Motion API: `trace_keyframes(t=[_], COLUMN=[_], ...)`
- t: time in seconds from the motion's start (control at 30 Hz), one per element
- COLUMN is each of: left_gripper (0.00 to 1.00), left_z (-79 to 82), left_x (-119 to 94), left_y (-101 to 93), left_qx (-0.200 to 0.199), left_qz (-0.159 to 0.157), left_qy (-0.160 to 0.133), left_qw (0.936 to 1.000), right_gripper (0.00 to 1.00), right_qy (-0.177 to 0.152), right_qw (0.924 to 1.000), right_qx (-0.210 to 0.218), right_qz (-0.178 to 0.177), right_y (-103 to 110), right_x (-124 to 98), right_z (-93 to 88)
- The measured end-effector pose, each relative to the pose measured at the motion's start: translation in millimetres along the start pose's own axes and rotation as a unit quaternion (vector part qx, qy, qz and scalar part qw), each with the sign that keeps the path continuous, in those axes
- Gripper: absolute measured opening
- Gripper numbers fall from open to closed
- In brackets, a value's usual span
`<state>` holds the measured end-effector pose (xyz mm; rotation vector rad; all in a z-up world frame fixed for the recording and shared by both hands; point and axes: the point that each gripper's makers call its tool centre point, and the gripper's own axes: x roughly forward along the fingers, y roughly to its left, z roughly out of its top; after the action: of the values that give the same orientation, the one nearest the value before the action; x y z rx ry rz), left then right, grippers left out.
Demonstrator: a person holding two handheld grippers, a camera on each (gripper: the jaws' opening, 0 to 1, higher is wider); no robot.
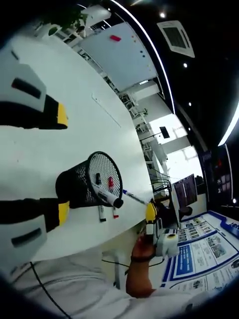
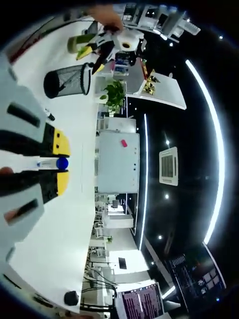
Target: Pick up the whiteboard markers from the pen holder and place them facing the whiteboard neatly
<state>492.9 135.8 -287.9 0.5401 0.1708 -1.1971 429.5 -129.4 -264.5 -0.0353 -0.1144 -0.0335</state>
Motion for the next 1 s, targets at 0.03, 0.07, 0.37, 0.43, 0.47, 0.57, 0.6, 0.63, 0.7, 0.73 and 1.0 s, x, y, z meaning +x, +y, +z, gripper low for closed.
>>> trace_keyframes(t=[0.03,0.07,0.37,0.43,0.47,0.57,0.6,0.63,0.7,0.73,1.0], left_gripper=[0.57,0.57,0.57,0.57,0.57,0.57,0.56,0.56,0.56,0.56,0.56], left_z=[0.0,0.0,-0.7,-0.7,-0.7,-1.0,-1.1,-1.2,-1.5,-1.5,-1.8], left_x=[0,0,0,0,0,0,1,1,1,1,1], left_y=[0.2,0.4,1.5,1.5,1.4,1.2,1.2,1.1,1.1,1.3,1.1], left_qx=[0.0,0.0,0.0,0.0,0.0,0.0,0.0,0.0,0.0,0.0,0.0], left_qz=[0.0,0.0,0.0,0.0,0.0,0.0,0.001,0.0,0.0,0.001,0.002], left_qy=[0.0,0.0,-0.001,-0.001,-0.001,-0.001,0.0,0.001,0.002,0.002,0.004], left_qw=[1.0,1.0,1.0,1.0,1.0,1.0,1.0,1.0,1.0,1.0,1.0], right_gripper=[0.09,0.09,0.09,0.09,0.09,0.09,0.09,0.09,0.09,0.09,0.09], right_qy=[0.005,0.013,0.068,0.075,0.078,0.086,0.089,0.093,0.106,0.109,0.118], right_qw=[1.0,0.9999,0.9972,0.9964,0.9961,0.9953,0.9952,0.9948,0.9934,0.9929,0.9914], right_qx=[-0.001,-0.003,0.022,0.029,0.032,0.034,0.032,0.031,0.033,0.037,0.041], right_qz=[-0.002,-0.006,-0.023,-0.027,-0.026,-0.026,-0.026,-0.027,-0.029,-0.03,-0.037], right_y=[-1,-1,-7,-6,-4,0,1,2,2,2,3], right_x=[-1,-4,-14,-14,-15,-16,-16,-16,-17,-18,-23], right_z=[-3.3,-8.0,-45.0,-50.4,-52.7,-59.1,-61.3,-64.6,-71.4,-73.2,-81.0])
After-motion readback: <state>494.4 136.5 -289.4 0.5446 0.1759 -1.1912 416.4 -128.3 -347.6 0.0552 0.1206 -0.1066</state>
